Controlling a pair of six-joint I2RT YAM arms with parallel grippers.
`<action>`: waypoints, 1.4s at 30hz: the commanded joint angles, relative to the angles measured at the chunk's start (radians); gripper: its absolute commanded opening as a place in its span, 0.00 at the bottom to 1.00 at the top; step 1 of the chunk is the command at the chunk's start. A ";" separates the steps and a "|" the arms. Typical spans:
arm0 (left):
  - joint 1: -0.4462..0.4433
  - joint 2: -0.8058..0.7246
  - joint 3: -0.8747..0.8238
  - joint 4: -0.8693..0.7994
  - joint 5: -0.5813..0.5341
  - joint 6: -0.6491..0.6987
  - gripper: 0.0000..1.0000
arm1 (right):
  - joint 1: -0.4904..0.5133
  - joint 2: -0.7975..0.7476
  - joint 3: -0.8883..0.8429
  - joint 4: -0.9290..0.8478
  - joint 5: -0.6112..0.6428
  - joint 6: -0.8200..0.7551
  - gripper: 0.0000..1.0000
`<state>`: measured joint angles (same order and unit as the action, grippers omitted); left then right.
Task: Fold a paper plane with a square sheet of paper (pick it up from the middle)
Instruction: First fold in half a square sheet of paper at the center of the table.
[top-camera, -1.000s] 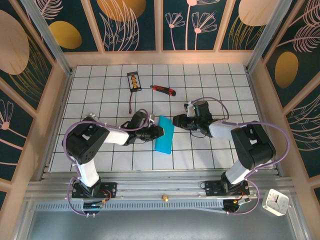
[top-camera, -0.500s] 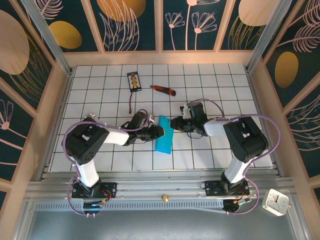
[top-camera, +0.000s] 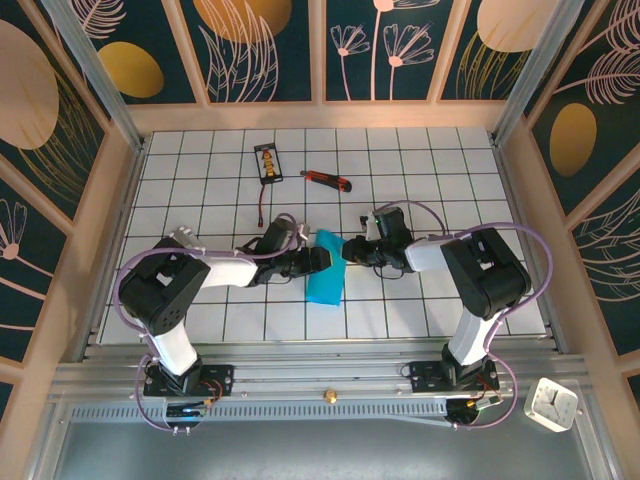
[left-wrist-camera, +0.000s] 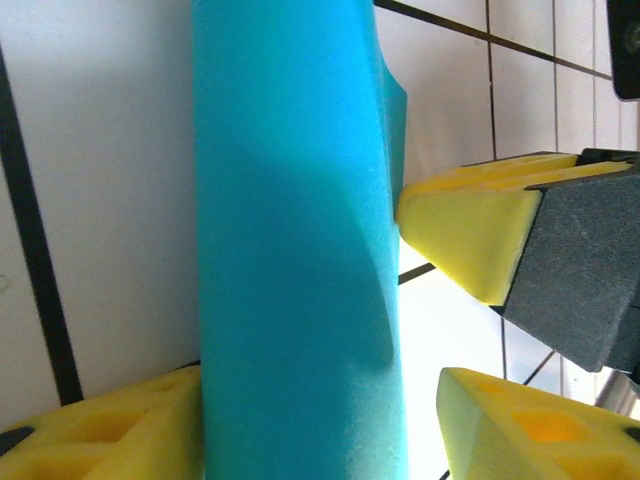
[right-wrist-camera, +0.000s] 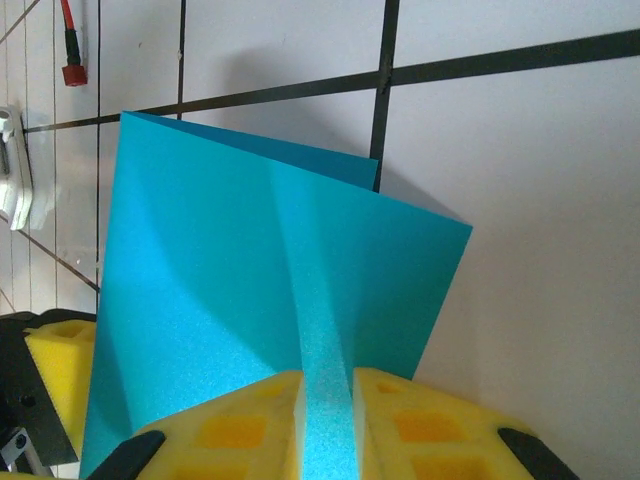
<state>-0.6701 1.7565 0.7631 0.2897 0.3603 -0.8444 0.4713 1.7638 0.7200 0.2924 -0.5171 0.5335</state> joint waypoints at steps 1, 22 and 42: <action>0.021 0.020 0.000 -0.195 -0.133 0.075 0.63 | 0.007 0.031 0.009 -0.003 0.031 -0.003 0.21; 0.019 0.049 0.055 -0.287 -0.193 0.097 0.41 | 0.015 0.011 0.059 -0.038 0.028 -0.013 0.25; 0.020 0.057 0.025 -0.238 -0.164 0.062 0.35 | -0.011 -0.064 0.081 -0.102 0.066 -0.037 0.30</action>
<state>-0.6598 1.7676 0.8227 0.1165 0.2314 -0.7719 0.4683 1.7321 0.7795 0.2176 -0.4721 0.5209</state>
